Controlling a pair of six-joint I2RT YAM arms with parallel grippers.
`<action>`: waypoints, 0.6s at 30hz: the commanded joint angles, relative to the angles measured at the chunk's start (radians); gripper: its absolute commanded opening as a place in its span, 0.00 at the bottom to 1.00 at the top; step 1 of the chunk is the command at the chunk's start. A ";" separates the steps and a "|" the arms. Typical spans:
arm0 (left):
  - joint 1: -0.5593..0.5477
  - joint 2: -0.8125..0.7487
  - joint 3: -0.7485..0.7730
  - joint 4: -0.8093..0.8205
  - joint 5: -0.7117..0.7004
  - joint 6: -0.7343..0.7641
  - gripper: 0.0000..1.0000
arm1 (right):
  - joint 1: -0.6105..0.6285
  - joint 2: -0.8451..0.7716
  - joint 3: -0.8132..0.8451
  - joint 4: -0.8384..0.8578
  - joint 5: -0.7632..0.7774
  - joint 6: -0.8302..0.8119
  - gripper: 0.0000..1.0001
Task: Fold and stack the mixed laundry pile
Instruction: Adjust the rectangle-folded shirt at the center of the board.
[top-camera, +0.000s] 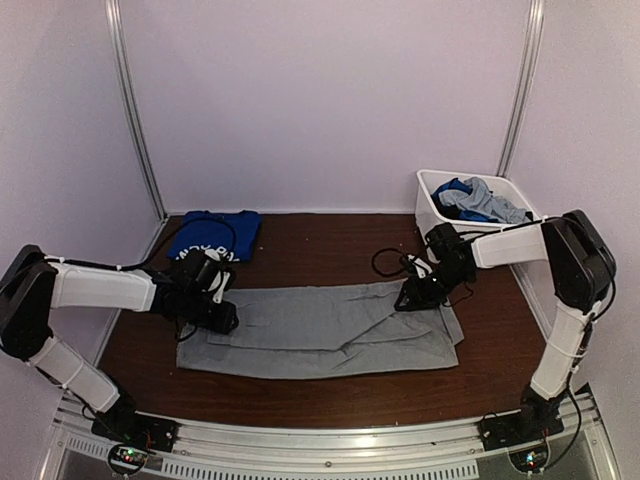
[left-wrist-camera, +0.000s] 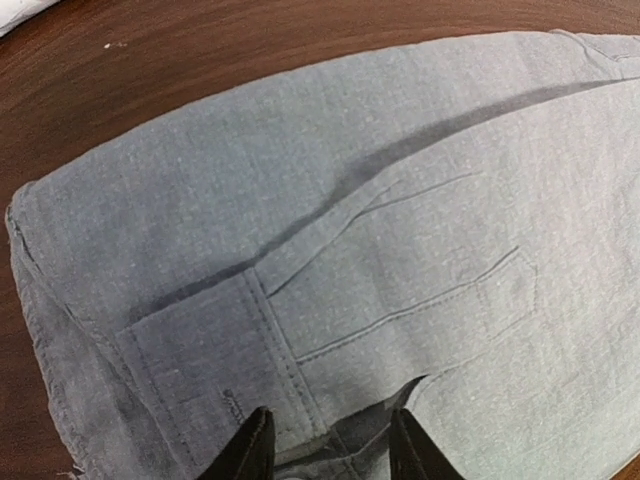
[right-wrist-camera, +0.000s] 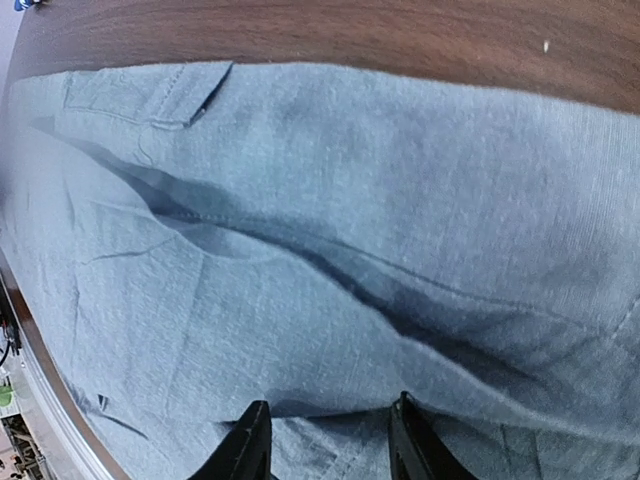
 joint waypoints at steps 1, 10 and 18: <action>-0.001 -0.028 -0.010 -0.046 -0.047 -0.029 0.41 | -0.003 -0.047 -0.090 -0.003 0.059 0.016 0.40; -0.004 -0.153 0.034 -0.023 0.023 0.057 0.44 | -0.052 -0.277 0.008 -0.039 0.048 0.046 0.43; -0.005 -0.057 0.141 -0.011 0.061 0.086 0.44 | -0.099 -0.134 0.104 -0.046 0.137 0.037 0.27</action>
